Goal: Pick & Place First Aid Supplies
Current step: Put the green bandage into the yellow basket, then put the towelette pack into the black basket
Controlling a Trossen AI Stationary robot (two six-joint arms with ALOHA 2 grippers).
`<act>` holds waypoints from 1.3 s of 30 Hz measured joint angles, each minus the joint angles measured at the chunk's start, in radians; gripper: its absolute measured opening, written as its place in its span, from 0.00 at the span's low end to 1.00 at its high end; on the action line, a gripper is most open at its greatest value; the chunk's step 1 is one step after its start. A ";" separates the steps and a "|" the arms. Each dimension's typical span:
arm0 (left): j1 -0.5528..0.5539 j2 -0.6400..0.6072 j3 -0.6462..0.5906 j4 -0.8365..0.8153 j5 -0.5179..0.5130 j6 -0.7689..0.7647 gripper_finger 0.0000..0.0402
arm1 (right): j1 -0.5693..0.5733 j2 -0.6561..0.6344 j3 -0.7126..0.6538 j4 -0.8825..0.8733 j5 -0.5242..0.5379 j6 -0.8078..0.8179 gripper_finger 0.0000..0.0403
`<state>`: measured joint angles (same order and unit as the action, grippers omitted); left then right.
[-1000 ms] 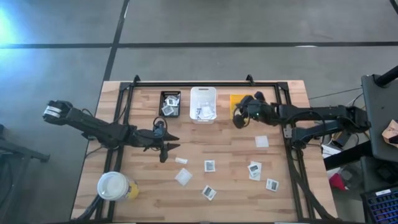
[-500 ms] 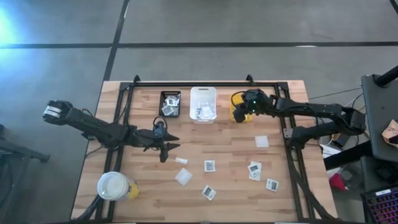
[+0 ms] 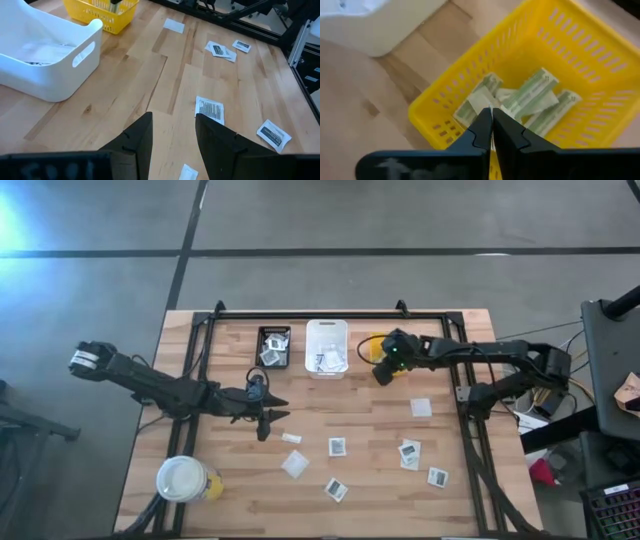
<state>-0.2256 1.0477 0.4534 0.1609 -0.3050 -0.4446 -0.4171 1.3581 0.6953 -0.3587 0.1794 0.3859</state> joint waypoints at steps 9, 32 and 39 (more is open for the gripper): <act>0.000 0.000 0.000 0.000 0.000 0.000 0.35 | -0.001 -0.010 0.054 -0.013 0.024 0.004 0.21; -0.001 0.001 -0.034 -0.013 0.041 -0.049 0.35 | 0.227 -0.038 0.328 -0.308 -0.062 0.062 0.17; -0.007 0.001 -0.034 -0.012 0.134 -0.050 0.35 | 0.472 -0.033 0.335 -0.249 0.081 0.092 0.09</act>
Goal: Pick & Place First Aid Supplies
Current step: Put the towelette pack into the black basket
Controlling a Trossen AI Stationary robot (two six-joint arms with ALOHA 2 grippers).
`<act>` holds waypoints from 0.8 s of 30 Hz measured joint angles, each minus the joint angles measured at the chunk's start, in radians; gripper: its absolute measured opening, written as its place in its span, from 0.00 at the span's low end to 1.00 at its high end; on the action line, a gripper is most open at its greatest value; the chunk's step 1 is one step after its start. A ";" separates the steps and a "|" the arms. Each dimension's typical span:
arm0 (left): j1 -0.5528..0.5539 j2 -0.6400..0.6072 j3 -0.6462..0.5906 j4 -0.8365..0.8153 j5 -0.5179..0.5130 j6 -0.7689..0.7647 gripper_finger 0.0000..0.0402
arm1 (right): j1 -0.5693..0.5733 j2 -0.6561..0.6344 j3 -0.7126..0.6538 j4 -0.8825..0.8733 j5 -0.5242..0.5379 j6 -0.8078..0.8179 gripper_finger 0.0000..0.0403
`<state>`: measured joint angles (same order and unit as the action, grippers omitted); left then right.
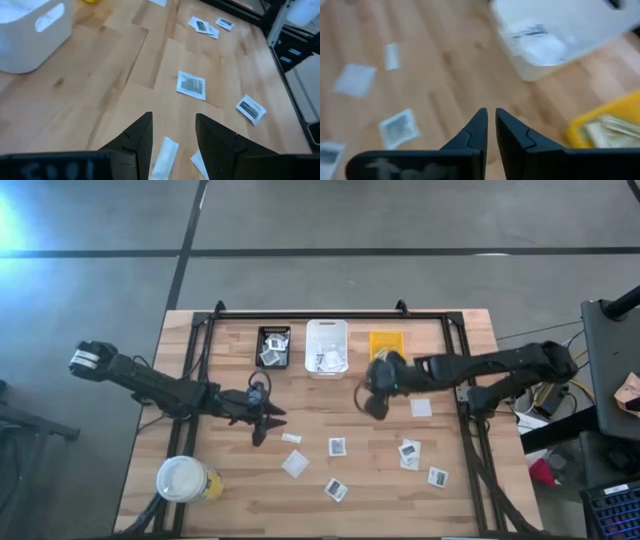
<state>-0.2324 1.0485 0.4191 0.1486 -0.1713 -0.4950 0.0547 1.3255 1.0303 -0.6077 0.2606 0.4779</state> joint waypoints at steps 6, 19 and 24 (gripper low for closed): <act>-0.038 0.000 0.000 0.007 0.001 -0.006 0.35 | 0.134 0.015 -0.016 0.077 0.004 0.002 0.04; -0.078 0.144 0.032 0.203 -0.002 0.037 0.35 | 0.332 0.144 -0.025 0.216 0.040 0.019 0.02; -0.078 0.276 0.107 0.205 -0.004 0.106 0.35 | 0.382 0.248 -0.025 0.251 0.054 0.016 0.02</act>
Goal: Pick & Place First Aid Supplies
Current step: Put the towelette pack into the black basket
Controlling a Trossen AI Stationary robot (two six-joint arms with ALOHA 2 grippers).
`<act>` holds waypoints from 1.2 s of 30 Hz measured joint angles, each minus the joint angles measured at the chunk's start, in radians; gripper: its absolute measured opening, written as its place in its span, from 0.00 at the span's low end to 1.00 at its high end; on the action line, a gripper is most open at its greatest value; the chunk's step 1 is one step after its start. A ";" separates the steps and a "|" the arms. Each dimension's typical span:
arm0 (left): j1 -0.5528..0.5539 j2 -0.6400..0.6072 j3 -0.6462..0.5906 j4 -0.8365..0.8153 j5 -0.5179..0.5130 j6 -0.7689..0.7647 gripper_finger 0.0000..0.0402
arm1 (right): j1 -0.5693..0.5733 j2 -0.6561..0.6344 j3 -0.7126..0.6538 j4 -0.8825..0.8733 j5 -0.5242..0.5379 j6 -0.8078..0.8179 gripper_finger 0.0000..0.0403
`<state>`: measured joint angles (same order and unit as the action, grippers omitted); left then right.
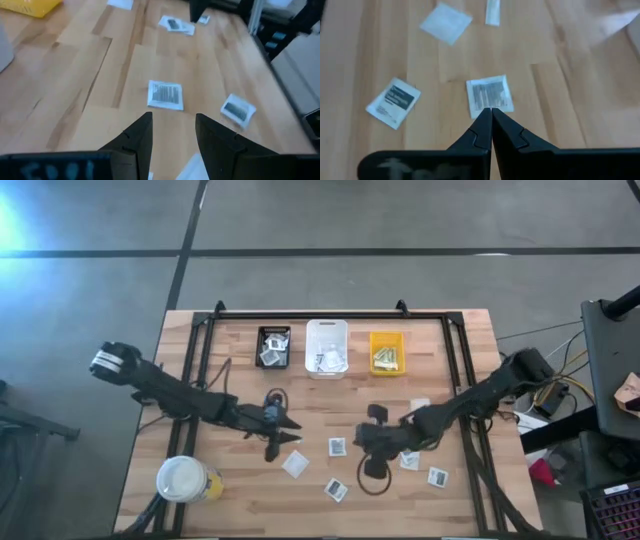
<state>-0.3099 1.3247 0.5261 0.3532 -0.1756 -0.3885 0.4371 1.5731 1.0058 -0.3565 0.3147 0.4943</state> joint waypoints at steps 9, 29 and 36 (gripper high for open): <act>0.003 0.231 0.169 0.059 -0.012 0.165 0.35 | 0.067 0.123 0.024 0.041 0.026 0.004 0.02; 0.049 0.428 0.261 0.160 -0.003 0.272 0.01 | 0.110 0.140 0.020 0.119 0.029 -0.025 0.02; 0.054 0.498 0.261 0.264 0.056 0.272 0.00 | 0.106 0.140 0.020 0.152 0.029 -0.068 0.02</act>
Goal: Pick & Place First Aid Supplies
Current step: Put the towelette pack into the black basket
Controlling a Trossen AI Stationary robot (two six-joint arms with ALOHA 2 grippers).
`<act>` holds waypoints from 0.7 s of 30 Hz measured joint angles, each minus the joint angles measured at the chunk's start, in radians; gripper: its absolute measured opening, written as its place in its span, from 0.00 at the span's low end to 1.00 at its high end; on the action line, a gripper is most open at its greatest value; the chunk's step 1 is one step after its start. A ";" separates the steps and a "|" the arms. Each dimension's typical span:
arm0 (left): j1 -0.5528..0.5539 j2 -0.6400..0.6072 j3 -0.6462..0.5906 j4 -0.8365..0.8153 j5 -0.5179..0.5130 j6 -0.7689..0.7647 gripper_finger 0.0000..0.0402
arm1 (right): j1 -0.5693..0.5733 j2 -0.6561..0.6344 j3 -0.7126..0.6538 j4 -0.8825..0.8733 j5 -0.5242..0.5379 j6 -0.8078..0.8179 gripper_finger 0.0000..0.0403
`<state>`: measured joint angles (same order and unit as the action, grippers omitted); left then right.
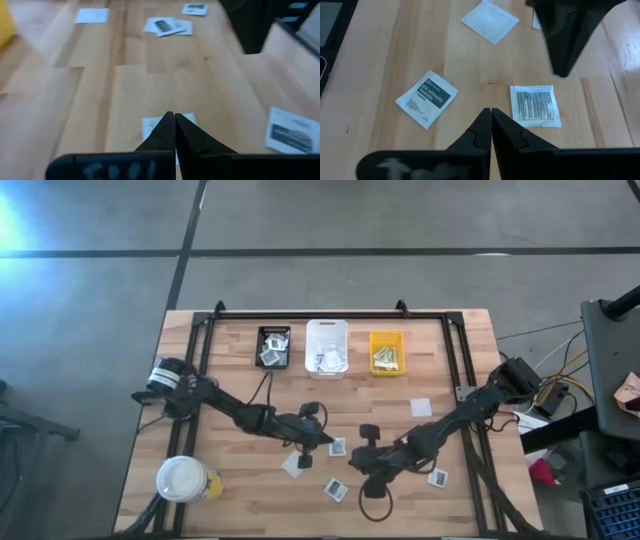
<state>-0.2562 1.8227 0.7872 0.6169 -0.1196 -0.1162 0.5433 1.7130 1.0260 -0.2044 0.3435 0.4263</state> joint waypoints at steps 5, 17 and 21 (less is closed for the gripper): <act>0.000 0.039 0.000 0.057 0.026 0.000 0.00 | -0.005 0.000 -0.006 0.005 0.000 -0.005 0.02; 0.025 0.149 0.000 0.133 0.026 -0.042 0.00 | -0.025 0.000 -0.014 0.010 -0.003 -0.119 0.02; 0.033 0.164 0.000 0.129 0.020 -0.058 0.00 | -0.031 0.000 -0.022 0.010 -0.003 -0.120 0.02</act>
<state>-0.2235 1.9862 0.7872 0.7457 -0.0994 -0.1743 0.5120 1.7130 1.0041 -0.1947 0.3401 0.3062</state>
